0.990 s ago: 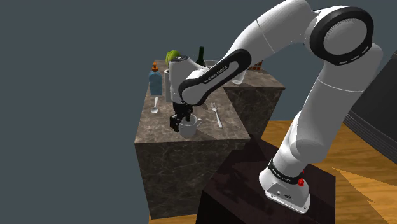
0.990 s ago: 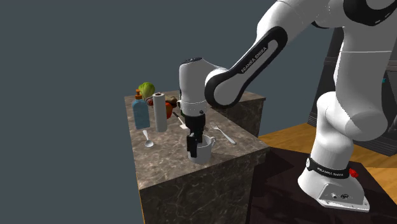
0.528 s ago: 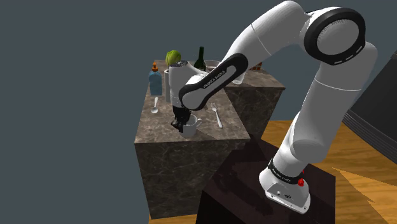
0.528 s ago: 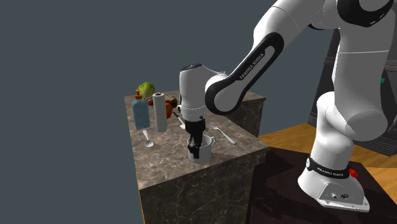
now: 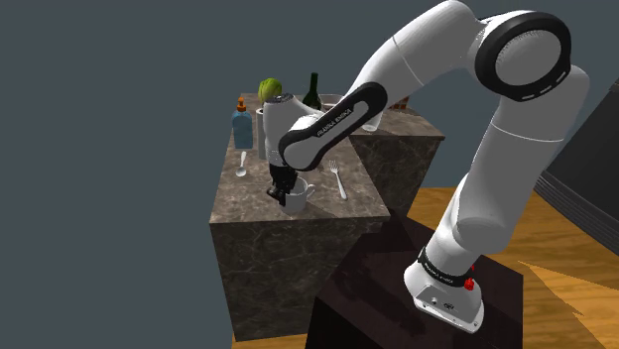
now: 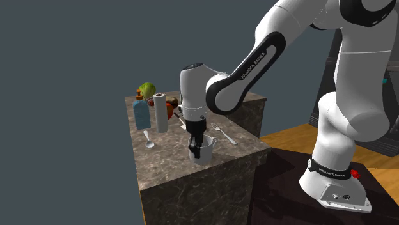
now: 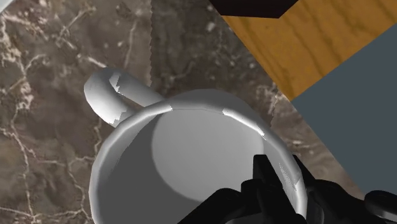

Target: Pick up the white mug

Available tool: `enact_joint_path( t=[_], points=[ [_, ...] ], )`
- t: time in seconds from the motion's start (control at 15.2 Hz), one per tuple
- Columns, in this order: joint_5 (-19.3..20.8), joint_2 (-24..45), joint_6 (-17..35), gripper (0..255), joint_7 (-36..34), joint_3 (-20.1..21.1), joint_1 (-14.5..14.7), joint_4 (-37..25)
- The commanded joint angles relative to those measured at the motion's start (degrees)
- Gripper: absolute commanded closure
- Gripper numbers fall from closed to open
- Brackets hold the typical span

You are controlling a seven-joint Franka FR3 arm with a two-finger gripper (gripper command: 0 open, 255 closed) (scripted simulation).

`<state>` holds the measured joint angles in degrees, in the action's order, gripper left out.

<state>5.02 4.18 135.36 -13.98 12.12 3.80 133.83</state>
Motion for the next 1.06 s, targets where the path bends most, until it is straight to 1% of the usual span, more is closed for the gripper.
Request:
enact_joint_path(
  t=[0.0, 0.86, 0.99],
  points=[
    [-0.31, -0.76, -1.10, 255, 0.24, 0.05, -0.01, -0.37],
    [-2.56, -7.09, -11.03, 255, 2.17, 0.09, -0.03, -4.18],
    [-2.58, -7.15, -11.14, 255, 2.19, 0.09, -0.03, -4.24]
  ],
)
